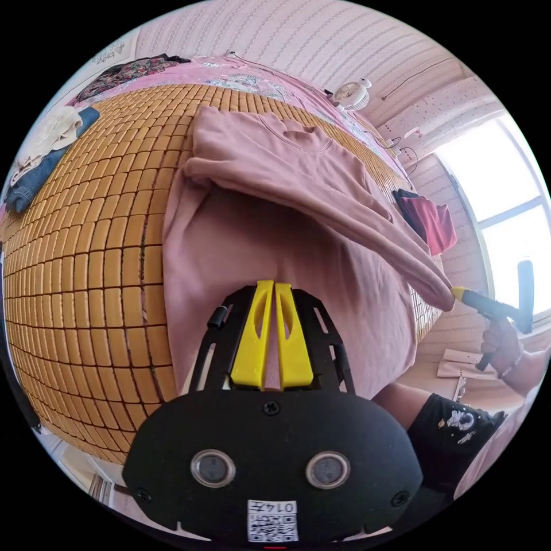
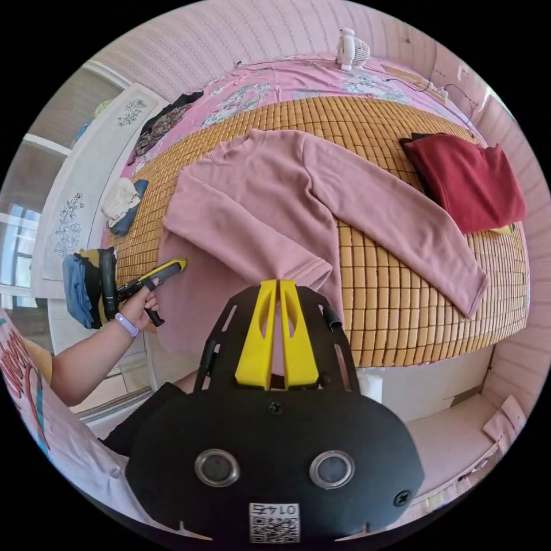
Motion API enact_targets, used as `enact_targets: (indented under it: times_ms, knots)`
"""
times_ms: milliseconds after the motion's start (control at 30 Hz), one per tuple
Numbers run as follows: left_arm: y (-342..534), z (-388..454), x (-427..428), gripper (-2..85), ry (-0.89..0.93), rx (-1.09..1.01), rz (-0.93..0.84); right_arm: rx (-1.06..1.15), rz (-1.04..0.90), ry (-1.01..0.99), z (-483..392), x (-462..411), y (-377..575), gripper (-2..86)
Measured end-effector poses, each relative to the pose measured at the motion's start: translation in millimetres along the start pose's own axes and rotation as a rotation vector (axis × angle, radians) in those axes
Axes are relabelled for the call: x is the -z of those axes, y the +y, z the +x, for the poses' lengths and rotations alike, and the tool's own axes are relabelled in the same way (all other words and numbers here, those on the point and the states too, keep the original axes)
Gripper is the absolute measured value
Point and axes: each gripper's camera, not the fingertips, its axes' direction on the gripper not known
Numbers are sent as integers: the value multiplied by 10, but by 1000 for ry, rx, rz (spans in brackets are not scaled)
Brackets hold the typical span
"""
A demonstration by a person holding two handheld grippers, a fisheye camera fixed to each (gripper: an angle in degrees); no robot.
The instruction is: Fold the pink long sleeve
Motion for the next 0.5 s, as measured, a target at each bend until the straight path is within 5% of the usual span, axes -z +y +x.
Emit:
enact_targets:
  times_ms: [200, 500]
  knots:
    - [-87, -132, 222, 1, -43, -5, 89, 0, -249, -76, 179, -496, 106, 62]
    - [-832, -195, -76, 68, -253, -105, 162, 175, -177, 10, 48, -439, -121, 66]
